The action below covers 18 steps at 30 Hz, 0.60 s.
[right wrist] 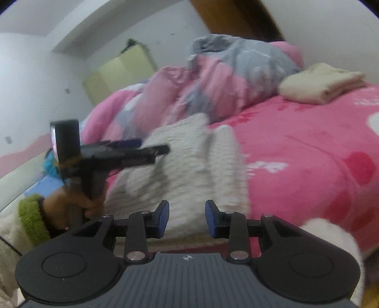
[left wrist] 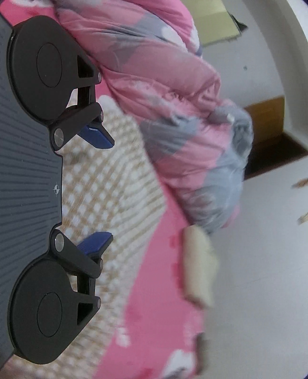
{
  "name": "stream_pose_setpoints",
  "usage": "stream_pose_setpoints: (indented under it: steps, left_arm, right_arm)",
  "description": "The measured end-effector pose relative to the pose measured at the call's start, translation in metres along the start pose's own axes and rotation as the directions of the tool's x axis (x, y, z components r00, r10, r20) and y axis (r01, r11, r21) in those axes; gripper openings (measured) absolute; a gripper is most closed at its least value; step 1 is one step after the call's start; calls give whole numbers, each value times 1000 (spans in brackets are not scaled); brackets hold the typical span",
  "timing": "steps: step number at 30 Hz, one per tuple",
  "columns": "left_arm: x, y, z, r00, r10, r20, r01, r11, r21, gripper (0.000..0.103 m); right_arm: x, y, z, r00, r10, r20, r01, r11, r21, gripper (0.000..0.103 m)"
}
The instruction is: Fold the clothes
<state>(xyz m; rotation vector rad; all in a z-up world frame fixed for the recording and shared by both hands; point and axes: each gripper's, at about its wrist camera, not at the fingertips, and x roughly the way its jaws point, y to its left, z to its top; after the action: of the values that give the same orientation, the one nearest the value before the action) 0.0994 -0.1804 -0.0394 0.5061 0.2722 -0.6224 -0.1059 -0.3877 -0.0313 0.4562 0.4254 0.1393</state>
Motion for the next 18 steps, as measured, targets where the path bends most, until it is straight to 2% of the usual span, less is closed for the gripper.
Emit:
stream_pose_setpoints:
  steps: [3,8,18]
  left_arm:
    - [1,-6,-2,1000,10,-4,-10,999,39,78]
    - [6,2,-1,999,-23,-27,23,1000,-10,79]
    - [10,6,1,998,-46,-38,44,998,-46,79]
  right_arm:
    - [1,-22,2,1000,4,-1,-3,996,92,36]
    - [19,-43,-1,999,45,-31,-38,981,189,36]
    - [12,-43,3,999,27,-22,-23,987,158,35]
